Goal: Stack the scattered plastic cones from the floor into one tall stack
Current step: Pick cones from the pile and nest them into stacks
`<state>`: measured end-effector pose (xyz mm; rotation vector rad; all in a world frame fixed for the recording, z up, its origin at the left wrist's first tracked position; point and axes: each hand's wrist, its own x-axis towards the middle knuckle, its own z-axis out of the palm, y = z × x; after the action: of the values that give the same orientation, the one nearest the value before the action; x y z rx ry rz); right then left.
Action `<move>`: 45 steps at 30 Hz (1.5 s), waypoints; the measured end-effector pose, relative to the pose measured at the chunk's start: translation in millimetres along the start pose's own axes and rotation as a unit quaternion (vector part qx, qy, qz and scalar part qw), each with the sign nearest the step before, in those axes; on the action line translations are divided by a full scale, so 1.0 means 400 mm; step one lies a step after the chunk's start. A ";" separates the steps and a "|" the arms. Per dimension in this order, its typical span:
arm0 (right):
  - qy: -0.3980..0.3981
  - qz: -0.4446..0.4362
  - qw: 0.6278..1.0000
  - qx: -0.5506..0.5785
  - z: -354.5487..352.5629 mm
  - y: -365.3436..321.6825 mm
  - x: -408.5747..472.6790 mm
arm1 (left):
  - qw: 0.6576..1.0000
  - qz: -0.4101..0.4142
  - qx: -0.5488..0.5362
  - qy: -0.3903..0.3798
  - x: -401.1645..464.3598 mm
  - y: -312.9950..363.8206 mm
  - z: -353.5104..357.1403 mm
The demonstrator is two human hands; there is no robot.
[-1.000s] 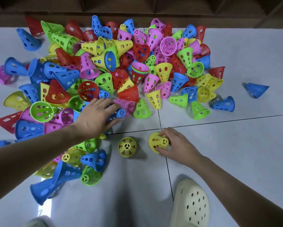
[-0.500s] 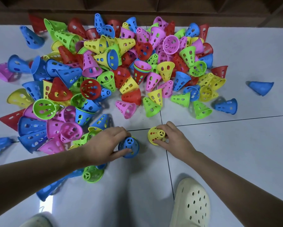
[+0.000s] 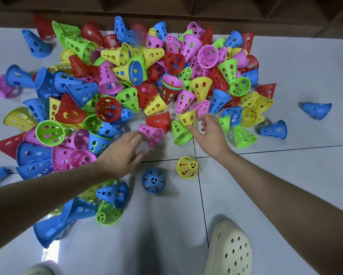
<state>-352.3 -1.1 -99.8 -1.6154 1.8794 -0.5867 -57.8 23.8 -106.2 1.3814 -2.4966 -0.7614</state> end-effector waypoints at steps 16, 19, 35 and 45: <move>-0.171 0.049 0.963 -0.200 0.058 -0.039 0.041 | 0.984 -0.035 0.136 -0.113 0.119 -0.040 0.019; -0.198 0.101 0.951 -0.213 0.056 -0.032 0.032 | 0.983 -0.037 0.137 -0.115 0.112 -0.037 0.029; -0.040 0.075 0.965 0.248 -0.057 0.020 -0.173 | 0.990 -0.054 0.093 -0.087 0.053 -0.014 0.019; -0.105 -0.003 0.989 0.105 -0.001 0.058 -0.256 | 0.995 -0.066 -0.025 -0.073 0.015 0.007 -0.019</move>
<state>-360.0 103.6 -99.9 -1.4833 1.6040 -0.5722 -60.3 17.3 -98.9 1.5375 -2.4923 -0.9772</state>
